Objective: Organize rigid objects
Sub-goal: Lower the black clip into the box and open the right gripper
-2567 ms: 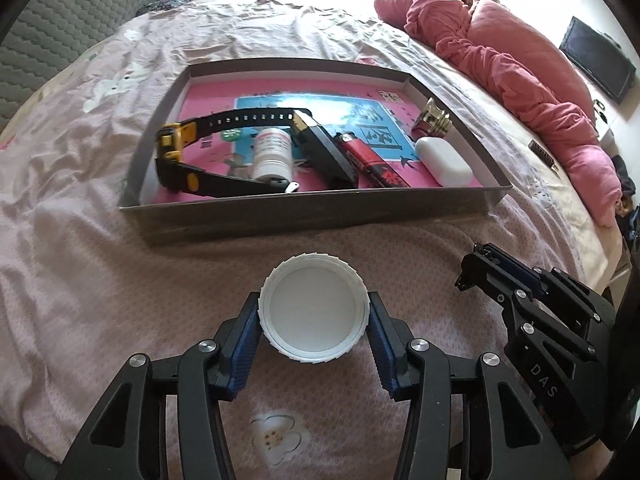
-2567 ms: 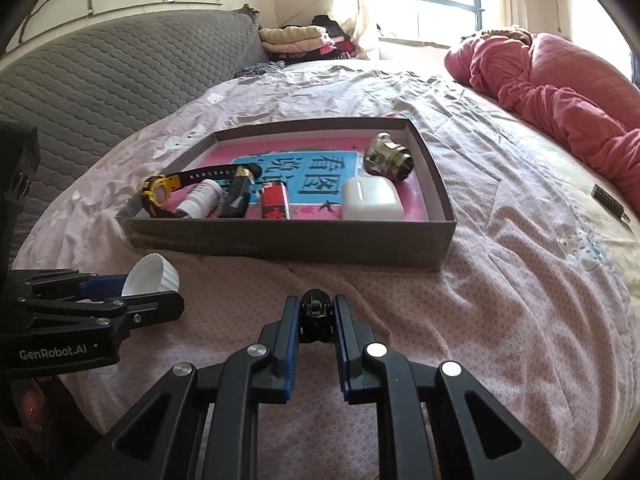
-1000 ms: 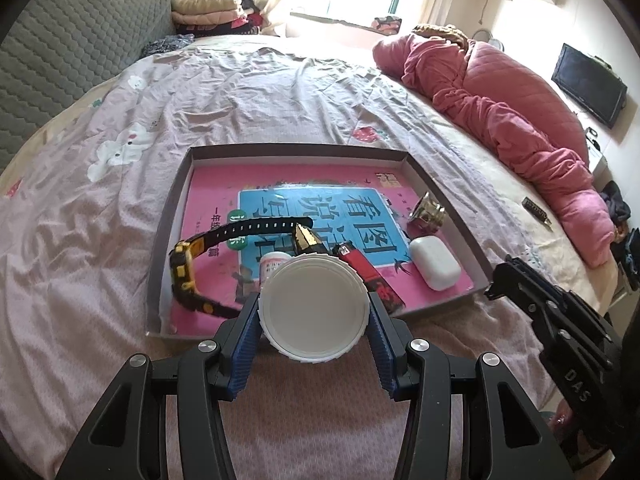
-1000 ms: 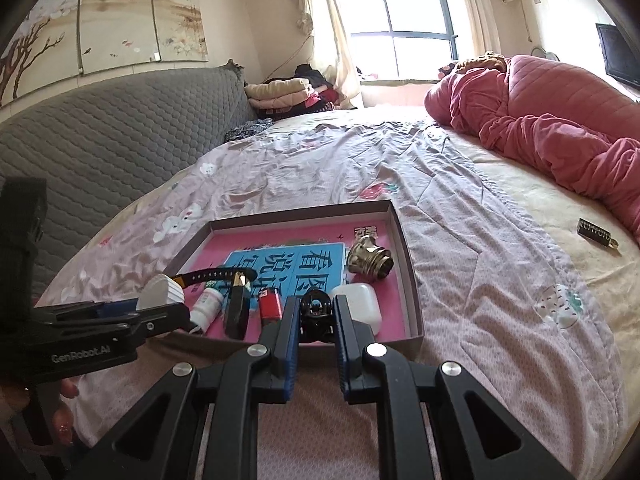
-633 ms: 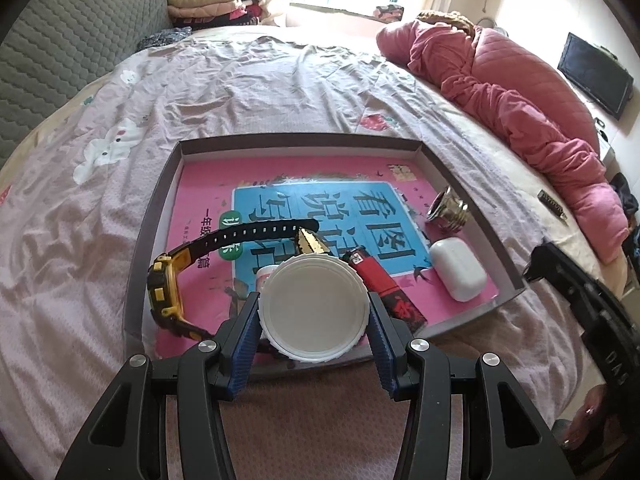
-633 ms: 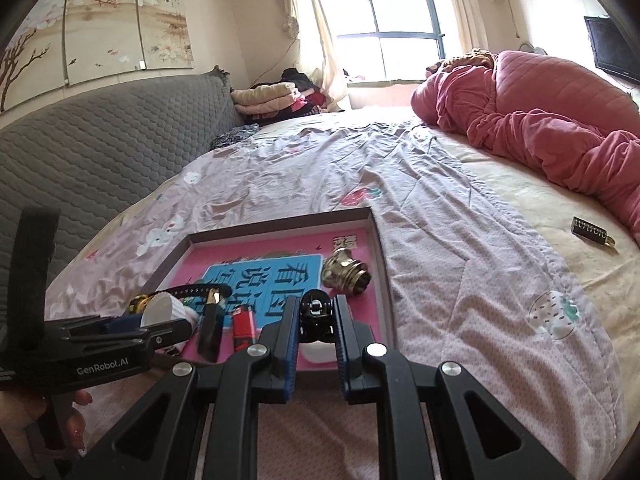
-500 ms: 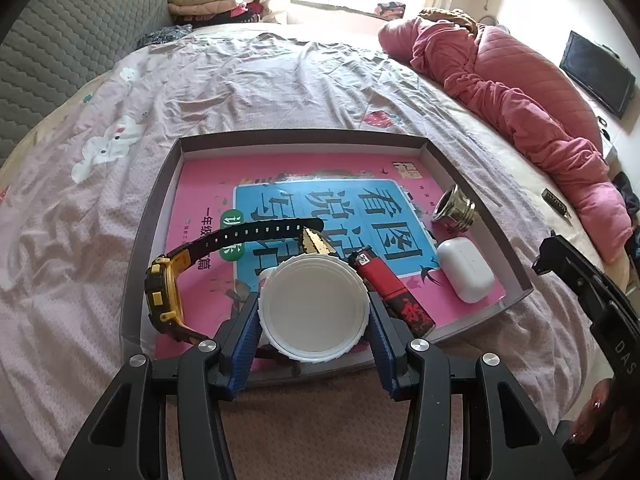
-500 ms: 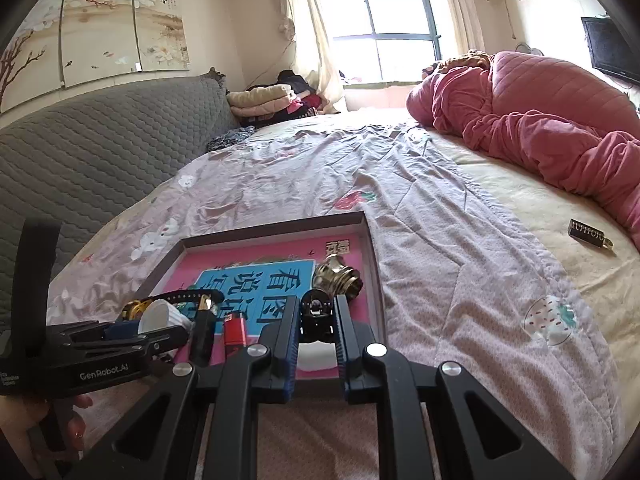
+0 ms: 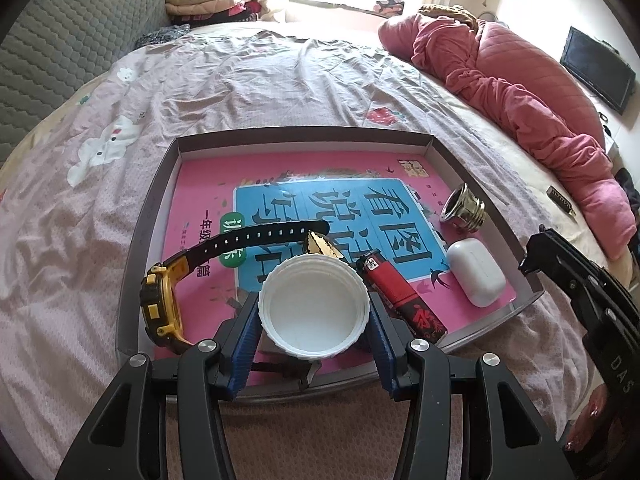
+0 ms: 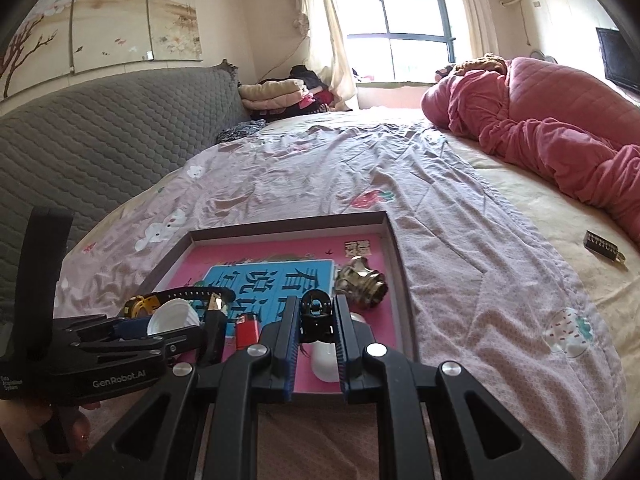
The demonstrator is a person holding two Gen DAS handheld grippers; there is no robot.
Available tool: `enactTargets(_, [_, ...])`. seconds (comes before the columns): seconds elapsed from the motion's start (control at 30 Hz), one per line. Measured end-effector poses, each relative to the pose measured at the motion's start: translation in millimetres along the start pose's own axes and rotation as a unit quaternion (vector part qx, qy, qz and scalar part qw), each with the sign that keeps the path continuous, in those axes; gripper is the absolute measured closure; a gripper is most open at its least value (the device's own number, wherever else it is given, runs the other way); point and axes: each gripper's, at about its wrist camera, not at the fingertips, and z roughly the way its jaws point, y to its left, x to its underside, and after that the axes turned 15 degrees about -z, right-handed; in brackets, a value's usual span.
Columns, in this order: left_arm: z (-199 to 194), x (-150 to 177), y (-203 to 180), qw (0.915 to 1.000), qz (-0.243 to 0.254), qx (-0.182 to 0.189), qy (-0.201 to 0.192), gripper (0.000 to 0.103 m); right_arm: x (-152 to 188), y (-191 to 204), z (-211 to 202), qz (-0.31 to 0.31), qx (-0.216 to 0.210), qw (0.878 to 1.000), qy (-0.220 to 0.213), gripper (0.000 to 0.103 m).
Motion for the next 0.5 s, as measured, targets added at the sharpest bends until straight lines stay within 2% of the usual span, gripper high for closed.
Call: enactTargets(0.5, [-5,2,14,0.9999,-0.010,0.004,0.001,0.051,-7,27,21,-0.032,-0.031,0.999,0.018,0.086])
